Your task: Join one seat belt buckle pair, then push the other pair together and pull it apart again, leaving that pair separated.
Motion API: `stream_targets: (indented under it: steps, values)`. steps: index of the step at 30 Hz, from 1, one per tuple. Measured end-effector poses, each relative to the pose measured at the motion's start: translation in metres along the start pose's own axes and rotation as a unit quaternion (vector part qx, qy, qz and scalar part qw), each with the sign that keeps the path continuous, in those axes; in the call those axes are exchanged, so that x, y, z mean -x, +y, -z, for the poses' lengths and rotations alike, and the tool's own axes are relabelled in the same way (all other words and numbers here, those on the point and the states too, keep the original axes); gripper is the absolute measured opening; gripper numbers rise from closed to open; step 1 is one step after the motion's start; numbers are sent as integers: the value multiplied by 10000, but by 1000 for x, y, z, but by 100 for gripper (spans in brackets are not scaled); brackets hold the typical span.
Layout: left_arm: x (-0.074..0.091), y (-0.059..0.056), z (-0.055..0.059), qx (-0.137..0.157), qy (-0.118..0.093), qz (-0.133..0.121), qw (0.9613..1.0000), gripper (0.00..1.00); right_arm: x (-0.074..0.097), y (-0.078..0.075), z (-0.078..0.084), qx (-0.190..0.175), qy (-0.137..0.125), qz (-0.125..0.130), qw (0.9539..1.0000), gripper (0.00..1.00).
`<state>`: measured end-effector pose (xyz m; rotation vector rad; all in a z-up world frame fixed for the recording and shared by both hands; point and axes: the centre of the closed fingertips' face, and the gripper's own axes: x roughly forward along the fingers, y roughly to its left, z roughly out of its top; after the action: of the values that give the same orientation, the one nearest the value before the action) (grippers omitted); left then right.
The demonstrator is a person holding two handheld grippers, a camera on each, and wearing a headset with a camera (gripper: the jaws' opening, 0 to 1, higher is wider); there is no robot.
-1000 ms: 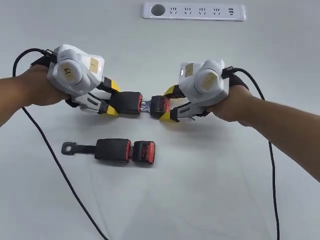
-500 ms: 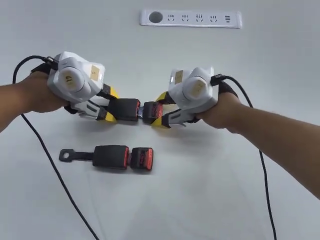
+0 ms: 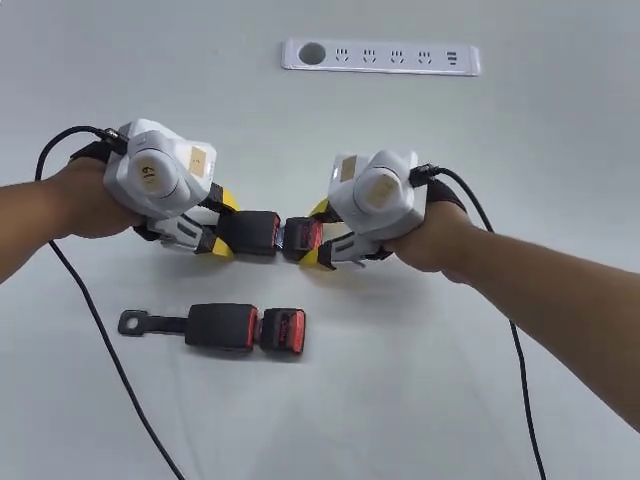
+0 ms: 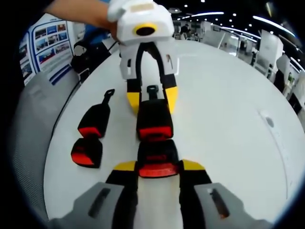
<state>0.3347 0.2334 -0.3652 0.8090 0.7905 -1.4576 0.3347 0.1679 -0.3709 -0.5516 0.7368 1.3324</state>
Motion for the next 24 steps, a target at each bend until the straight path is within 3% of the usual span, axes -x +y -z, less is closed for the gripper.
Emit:
stream_targets:
  steps: [24]
  values:
    - [2, -2, 0, 51, 68, 12, 10000, 31, 0, 2, 2, 68, 131, -7, 9999, 32]
